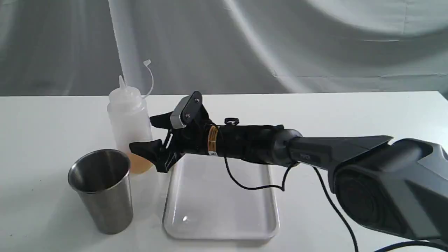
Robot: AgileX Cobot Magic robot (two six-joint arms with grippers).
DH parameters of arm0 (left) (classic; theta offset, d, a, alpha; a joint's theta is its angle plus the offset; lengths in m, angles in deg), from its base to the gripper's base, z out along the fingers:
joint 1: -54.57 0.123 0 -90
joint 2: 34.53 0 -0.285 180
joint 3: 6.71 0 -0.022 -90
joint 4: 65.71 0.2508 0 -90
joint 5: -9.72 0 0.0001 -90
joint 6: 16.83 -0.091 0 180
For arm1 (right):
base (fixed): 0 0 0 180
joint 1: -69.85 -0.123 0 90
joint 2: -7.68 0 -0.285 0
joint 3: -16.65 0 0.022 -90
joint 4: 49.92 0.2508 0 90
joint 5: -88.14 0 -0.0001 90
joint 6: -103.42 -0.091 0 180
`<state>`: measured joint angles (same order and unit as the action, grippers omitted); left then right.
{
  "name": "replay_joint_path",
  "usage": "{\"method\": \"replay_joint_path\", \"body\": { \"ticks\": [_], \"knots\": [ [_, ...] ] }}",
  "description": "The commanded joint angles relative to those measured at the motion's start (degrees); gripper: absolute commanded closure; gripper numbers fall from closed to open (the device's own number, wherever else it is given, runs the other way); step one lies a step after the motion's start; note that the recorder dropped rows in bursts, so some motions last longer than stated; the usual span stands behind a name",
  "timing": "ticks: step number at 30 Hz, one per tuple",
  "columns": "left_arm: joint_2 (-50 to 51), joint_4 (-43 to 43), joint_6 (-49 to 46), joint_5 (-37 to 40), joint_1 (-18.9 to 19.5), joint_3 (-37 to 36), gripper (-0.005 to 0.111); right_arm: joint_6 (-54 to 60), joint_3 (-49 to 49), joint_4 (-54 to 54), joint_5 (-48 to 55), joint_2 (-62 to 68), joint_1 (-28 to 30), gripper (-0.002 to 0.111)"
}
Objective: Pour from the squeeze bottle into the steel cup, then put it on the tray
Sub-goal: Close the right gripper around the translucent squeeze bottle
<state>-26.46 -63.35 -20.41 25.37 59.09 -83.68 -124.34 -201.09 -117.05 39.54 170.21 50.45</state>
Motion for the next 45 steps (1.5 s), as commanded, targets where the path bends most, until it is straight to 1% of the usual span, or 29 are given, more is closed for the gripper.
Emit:
{"method": "replay_joint_path", "body": {
  "ticks": [1, 9, 17, 26, 29, 45],
  "knots": [
    [-0.3, 0.1, 0.1, -0.4, -0.1, -0.3, 0.098, 0.0, -0.4, 0.3, 0.2, 0.5, -0.6, 0.033],
    [-0.3, 0.1, 0.1, -0.4, -0.1, -0.3, 0.098, 0.6, -1.5, 0.3, -0.1, 1.8, -1.0, 0.033],
    [-0.3, 0.1, 0.1, -0.4, -0.1, -0.3, 0.098, -0.8, -6.7, 0.6, 2.0, 4.2, -1.3, 0.033],
    [-0.3, 0.1, 0.1, -0.4, -0.1, -0.3, 0.098, -1.5, -10.9, 0.8, 1.5, 6.9, -2.0, 0.033],
    [-0.3, 0.1, 0.1, -0.4, -0.1, -0.3, 0.098, -1.5, -11.1, 2.8, 2.0, 7.4, -2.2, 0.033],
    [-0.3, 0.1, 0.1, -0.4, -0.1, -0.3, 0.098, 0.6, -11.1, 5.4, 2.9, 7.7, -3.3, 0.033]
  ]
}}
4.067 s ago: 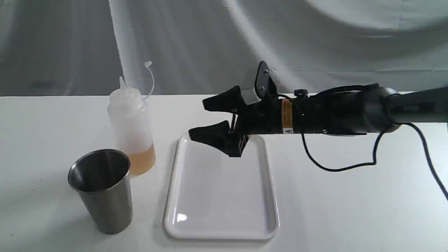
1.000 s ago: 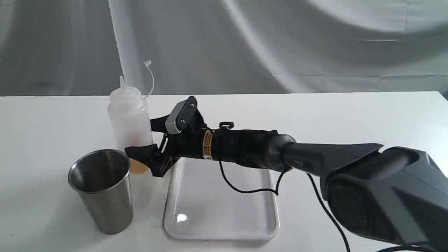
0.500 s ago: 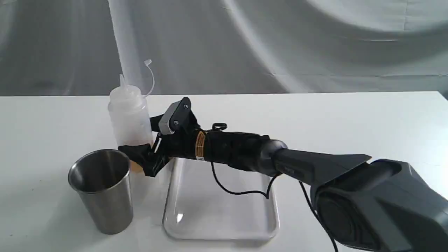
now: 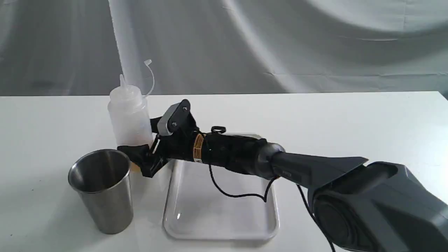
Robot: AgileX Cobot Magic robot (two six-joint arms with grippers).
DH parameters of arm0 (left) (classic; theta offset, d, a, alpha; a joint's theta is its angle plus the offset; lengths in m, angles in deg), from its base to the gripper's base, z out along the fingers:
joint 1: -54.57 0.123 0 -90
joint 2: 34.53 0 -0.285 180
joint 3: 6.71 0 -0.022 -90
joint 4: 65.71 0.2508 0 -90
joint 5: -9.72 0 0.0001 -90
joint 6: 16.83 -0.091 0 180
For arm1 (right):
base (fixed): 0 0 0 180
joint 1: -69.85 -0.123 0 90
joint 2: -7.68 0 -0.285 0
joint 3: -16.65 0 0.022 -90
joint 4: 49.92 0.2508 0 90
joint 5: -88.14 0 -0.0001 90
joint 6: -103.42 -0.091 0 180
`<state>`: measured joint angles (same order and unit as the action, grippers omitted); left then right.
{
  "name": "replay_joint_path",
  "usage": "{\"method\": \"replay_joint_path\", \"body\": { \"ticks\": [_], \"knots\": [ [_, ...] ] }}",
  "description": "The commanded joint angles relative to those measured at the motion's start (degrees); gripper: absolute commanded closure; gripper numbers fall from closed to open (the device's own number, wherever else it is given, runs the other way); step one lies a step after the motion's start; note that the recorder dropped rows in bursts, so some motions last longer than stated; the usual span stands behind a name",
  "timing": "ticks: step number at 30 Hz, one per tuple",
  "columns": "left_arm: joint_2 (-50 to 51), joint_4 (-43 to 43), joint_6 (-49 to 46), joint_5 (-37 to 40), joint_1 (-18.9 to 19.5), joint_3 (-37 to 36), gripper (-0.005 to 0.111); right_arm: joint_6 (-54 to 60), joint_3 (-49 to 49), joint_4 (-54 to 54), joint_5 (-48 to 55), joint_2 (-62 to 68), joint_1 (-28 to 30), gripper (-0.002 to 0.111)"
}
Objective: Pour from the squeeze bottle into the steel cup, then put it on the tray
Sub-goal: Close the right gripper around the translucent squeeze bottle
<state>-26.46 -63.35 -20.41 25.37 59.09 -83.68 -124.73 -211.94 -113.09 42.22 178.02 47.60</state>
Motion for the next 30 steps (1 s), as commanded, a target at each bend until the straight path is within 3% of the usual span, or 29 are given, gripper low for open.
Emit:
{"method": "replay_joint_path", "body": {
  "ticks": [1, 12, 21, 24, 30],
  "knots": [
    [-0.3, 0.1, 0.1, -0.4, -0.1, -0.3, 0.098, 1.6, -0.3, 1.6, 0.2, -0.1, -0.4, 0.033],
    [-0.3, 0.1, 0.1, -0.4, -0.1, -0.3, 0.098, 1.5, -0.3, 2.4, 0.3, -0.1, -1.1, 0.033],
    [-0.3, 0.1, 0.1, -0.4, -0.1, -0.3, 0.098, 3.0, -0.3, 2.8, 0.3, -0.1, -1.1, 0.043],
    [-0.3, 0.1, 0.1, -0.4, -0.1, -0.3, 0.098, 3.1, -0.3, 2.8, 0.3, -0.1, -1.1, 0.054],
    [-0.3, 0.1, 0.1, -0.4, -0.1, -0.3, 0.098, 2.8, -0.3, 2.8, -1.3, -0.1, -1.1, 0.091]
  ]
}}
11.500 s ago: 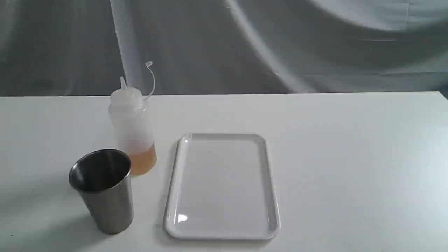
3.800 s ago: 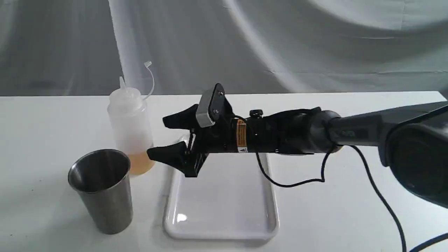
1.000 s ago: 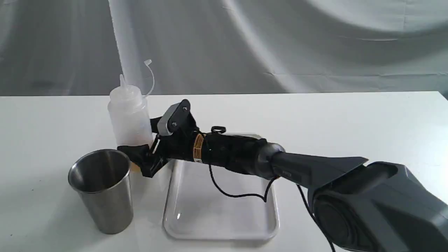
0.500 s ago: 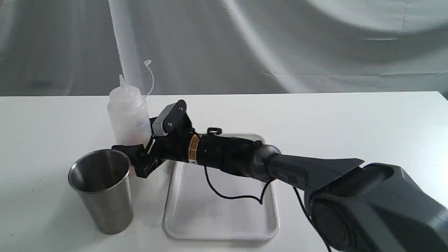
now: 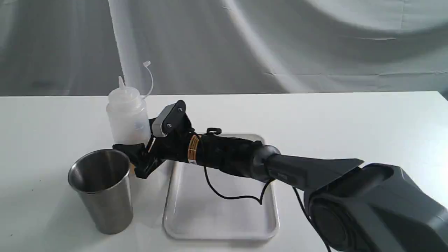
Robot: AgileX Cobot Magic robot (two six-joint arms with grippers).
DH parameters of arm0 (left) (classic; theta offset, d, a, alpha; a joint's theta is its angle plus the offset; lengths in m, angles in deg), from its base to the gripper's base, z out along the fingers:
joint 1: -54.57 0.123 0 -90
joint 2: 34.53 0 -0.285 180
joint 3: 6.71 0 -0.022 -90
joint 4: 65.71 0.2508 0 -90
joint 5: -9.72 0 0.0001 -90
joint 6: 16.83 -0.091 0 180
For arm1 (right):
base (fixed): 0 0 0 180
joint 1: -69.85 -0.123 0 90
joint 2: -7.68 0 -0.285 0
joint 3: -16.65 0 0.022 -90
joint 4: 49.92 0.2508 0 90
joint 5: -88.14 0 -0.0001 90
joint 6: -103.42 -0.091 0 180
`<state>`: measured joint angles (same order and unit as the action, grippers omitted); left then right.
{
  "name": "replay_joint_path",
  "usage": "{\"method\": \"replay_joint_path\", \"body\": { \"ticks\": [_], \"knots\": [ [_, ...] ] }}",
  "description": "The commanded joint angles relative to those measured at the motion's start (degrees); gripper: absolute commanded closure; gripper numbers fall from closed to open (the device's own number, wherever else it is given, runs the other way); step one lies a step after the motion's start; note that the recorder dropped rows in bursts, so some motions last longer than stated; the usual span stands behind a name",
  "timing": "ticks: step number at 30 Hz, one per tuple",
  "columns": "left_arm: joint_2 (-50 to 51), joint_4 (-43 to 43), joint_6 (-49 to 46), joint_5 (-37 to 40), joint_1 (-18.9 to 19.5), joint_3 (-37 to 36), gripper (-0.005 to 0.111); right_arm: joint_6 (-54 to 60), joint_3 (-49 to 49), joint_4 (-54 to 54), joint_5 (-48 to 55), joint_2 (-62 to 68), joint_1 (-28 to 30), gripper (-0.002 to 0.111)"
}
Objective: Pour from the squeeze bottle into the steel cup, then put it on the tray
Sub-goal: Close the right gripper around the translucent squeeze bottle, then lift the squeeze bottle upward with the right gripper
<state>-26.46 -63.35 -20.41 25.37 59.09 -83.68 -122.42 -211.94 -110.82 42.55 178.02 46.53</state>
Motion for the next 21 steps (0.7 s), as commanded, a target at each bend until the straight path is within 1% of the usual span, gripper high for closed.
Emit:
{"method": "replay_joint_path", "body": {
  "ticks": [1, 2, 4, 8, 21],
  "knots": [
    [-0.3, 0.1, 0.1, -0.4, -0.1, -0.3, 0.098, 0.5, -0.3, 0.5, -2.8, -0.1, -0.1, 0.097],
    [-0.3, 0.1, 0.1, -0.4, -0.1, -0.3, 0.098, 0.5, -0.3, 0.5, -3.9, -0.3, -0.1, 0.102],
    [-0.3, 0.1, 0.1, -0.4, -0.1, -0.3, 0.098, 0.2, -0.3, 0.5, -5.9, -0.6, -0.1, 0.108],
    [-0.3, 0.1, 0.1, -0.4, -0.1, -0.3, 0.098, -2.6, -0.3, 0.5, -6.2, -2.5, -0.1, 0.108],
    [-0.3, 0.1, 0.1, -0.4, -0.1, -0.3, 0.098, -4.0, -0.3, -0.6, -4.9, -9.0, 1.6, 0.108]
  ]
}}
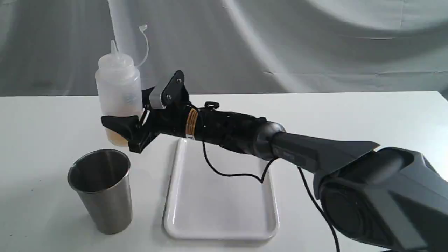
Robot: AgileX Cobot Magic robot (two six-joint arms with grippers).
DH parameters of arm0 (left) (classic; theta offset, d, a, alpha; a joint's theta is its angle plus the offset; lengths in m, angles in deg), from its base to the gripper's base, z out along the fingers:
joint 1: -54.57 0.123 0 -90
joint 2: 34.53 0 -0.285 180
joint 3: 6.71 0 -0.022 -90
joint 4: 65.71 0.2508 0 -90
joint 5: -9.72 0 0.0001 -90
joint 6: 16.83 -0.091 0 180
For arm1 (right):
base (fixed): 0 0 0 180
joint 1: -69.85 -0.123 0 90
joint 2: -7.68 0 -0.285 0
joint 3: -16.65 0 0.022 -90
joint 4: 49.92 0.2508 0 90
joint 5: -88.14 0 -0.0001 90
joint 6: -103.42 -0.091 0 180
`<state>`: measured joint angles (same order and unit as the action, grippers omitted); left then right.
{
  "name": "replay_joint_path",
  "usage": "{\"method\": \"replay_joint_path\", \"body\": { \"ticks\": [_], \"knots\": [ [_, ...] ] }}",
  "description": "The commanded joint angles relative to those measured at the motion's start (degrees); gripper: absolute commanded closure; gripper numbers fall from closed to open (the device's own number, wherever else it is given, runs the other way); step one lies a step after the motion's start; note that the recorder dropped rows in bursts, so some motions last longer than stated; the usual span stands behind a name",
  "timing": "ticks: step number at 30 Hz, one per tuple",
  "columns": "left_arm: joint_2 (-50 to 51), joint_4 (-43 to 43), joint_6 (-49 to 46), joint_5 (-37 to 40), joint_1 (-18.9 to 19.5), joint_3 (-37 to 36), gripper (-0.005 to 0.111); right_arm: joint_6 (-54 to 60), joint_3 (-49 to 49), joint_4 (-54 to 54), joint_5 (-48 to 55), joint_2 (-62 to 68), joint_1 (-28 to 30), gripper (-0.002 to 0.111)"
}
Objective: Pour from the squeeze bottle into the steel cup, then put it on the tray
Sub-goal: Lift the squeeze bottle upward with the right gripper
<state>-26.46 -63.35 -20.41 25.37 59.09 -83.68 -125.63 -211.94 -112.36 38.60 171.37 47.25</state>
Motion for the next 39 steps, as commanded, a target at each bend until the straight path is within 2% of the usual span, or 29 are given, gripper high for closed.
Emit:
{"method": "replay_joint_path", "body": {
  "ticks": [1, 13, 28, 34, 39],
  "knots": [
    [-0.3, 0.1, 0.1, -0.4, -0.1, -0.3, 0.098, -1.2, -0.3, 0.0, -0.9, -3.0, 0.9, 0.108],
    [-0.3, 0.1, 0.1, -0.4, -0.1, -0.3, 0.098, -7.2, -0.3, -8.0, -1.3, -9.9, 2.4, 0.108],
    [-0.3, 0.1, 0.1, -0.4, -0.1, -0.3, 0.098, -21.4, -0.3, -24.1, -14.0, -17.5, 6.0, 0.108],
    [-0.3, 0.1, 0.1, -0.4, -0.1, -0.3, 0.098, -24.2, -0.3, -25.8, -19.6, -18.0, 7.0, 0.108],
    [-0.3, 0.1, 0.1, -0.4, -0.1, -0.3, 0.098, -26.5, -0.3, -26.1, -18.1, -19.7, 7.5, 0.108]
  ]
}}
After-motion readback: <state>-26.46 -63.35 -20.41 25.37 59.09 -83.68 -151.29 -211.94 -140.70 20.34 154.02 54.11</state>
